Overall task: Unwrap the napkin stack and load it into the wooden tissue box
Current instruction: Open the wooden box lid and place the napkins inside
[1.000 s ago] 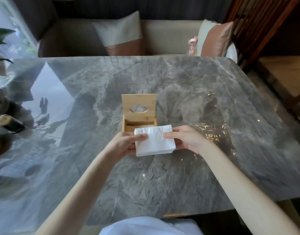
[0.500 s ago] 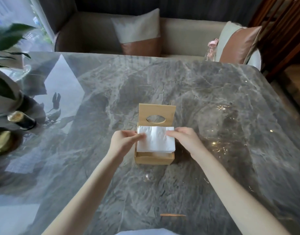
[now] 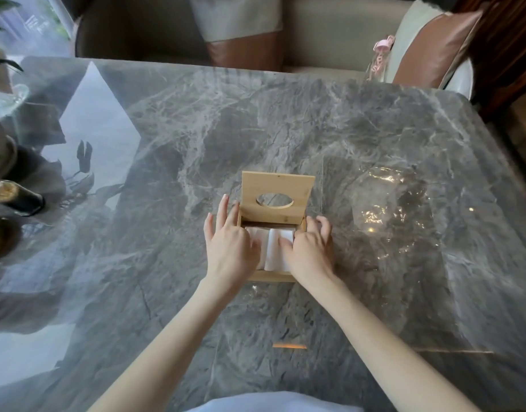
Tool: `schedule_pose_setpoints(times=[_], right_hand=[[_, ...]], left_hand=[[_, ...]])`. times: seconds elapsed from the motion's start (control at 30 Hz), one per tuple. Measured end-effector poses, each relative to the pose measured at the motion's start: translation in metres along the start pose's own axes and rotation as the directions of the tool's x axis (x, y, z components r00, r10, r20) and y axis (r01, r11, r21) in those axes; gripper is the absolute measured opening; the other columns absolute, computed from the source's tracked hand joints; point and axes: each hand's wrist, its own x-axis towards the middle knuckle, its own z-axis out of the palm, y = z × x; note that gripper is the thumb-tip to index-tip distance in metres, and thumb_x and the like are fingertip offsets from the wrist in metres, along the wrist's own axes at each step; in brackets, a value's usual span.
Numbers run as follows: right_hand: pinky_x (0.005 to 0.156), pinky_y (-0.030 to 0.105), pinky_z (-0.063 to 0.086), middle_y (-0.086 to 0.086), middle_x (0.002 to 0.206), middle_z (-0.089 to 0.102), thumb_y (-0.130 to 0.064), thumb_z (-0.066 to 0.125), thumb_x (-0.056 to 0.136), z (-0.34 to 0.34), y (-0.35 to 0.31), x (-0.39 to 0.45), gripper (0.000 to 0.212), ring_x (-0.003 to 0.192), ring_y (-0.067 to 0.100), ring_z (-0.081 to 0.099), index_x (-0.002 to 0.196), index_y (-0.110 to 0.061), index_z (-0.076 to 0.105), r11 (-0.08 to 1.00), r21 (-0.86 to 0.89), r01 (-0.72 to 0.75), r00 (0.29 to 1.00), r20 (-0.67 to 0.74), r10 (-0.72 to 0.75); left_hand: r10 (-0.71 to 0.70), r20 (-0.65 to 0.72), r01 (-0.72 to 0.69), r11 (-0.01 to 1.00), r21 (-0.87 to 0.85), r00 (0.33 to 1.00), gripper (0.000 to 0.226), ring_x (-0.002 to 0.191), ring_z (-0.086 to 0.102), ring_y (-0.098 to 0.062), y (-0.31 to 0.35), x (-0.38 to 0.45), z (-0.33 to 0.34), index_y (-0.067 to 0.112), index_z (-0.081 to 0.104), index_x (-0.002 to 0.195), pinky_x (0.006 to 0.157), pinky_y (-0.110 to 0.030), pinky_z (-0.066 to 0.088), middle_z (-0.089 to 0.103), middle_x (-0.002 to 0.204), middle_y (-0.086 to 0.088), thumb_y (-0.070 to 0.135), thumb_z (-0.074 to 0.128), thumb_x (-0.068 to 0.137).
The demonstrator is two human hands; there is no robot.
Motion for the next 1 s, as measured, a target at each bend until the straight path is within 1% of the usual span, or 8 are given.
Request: schedule_pose_setpoints(times=[0.23,0.37,0.57,0.63,0.73,0.83,0.93,1.0], right_hand=[[0.111,0.041,0.018,0.010,0.148,0.028,-0.038,0.036,0.094,0.012,-0.007,0.003,0.047,0.138,0.028,0.010,0.119,-0.004,0.057,0.991,-0.127,-0.042,0.996,-0.085,0.032],[0.112,0.043,0.015,0.012,0.147,0.030,-0.038,0.036,0.094,0.015,-0.005,0.005,0.047,0.139,0.029,0.012,0.118,-0.004,0.058,0.986,-0.161,-0.039,0.991,-0.129,0.018],[0.098,0.050,0.041,0.018,0.118,0.062,-0.034,0.074,0.070,0.019,-0.006,0.006,0.032,0.120,0.034,0.050,0.077,-0.003,0.073,0.973,-0.228,-0.032,0.966,-0.257,-0.029],[0.095,0.050,0.044,0.017,0.116,0.063,-0.033,0.078,0.064,0.017,-0.002,0.007,0.031,0.116,0.034,0.053,0.075,-0.004,0.071,0.966,-0.257,-0.029,0.959,-0.281,-0.046],[0.095,0.050,0.044,0.017,0.119,0.061,-0.031,0.078,0.062,0.018,0.001,0.005,0.032,0.115,0.035,0.052,0.077,-0.005,0.068,0.973,-0.228,-0.025,0.951,-0.306,-0.048],[0.093,0.051,0.044,0.017,0.123,0.059,-0.023,0.079,0.061,0.017,0.001,0.000,0.035,0.114,0.036,0.052,0.087,-0.008,0.061,0.988,-0.154,-0.003,0.936,-0.347,-0.052],[0.092,0.049,0.043,0.016,0.120,0.061,-0.017,0.075,0.067,0.014,0.009,-0.004,0.025,0.114,0.036,0.052,0.086,-0.010,0.061,0.989,-0.118,0.089,0.904,-0.408,-0.130],[0.101,0.050,0.034,0.016,0.130,0.053,-0.022,0.067,0.075,0.011,0.013,-0.006,0.024,0.125,0.036,0.041,0.096,-0.011,0.064,0.982,-0.142,0.128,0.933,-0.319,-0.168]], left_hand=[[-0.042,0.044,0.036,0.990,0.137,0.998,0.028,0.145,-0.008,-0.027,0.001,0.008,0.005,0.004,0.067,0.077,0.110,-0.057,-0.014,0.024,0.153,-0.011,0.021,0.046,0.084],[-0.043,0.013,0.039,0.982,0.184,0.999,0.031,0.145,-0.006,-0.027,0.001,0.010,0.006,0.004,0.070,0.084,0.111,-0.056,-0.014,0.026,0.153,-0.010,0.023,0.045,0.087],[0.043,-0.013,-0.036,0.935,0.354,0.999,0.032,0.145,-0.005,-0.026,-0.002,0.008,0.002,0.012,0.073,0.088,0.100,-0.048,-0.029,0.022,0.155,-0.008,0.034,0.050,0.085],[0.050,-0.025,-0.036,0.922,0.386,0.998,0.029,0.145,-0.001,-0.029,-0.001,0.006,0.001,0.014,0.073,0.087,0.099,-0.048,-0.031,0.027,0.153,-0.009,0.036,0.056,0.081],[0.030,-0.094,0.004,0.940,0.342,0.995,0.019,0.138,0.029,-0.038,-0.005,0.004,0.002,0.014,0.072,0.073,0.105,-0.049,-0.018,0.054,0.133,-0.012,0.028,0.076,0.061],[0.049,-0.183,0.004,0.960,0.278,0.982,0.028,0.128,0.045,-0.038,-0.006,-0.002,0.008,0.014,0.065,0.079,0.107,-0.052,0.003,0.062,0.122,-0.013,0.013,0.077,0.053],[0.088,-0.216,-0.049,0.983,0.177,0.973,0.020,0.132,0.038,-0.039,-0.008,-0.007,0.008,0.016,0.069,0.081,0.107,-0.055,0.008,0.057,0.128,-0.017,0.017,0.075,0.062],[0.082,-0.136,-0.062,0.987,0.145,0.987,0.024,0.141,0.018,-0.037,-0.008,-0.008,0.005,0.022,0.070,0.095,0.111,-0.057,0.003,0.041,0.144,-0.017,0.028,0.070,0.072]])
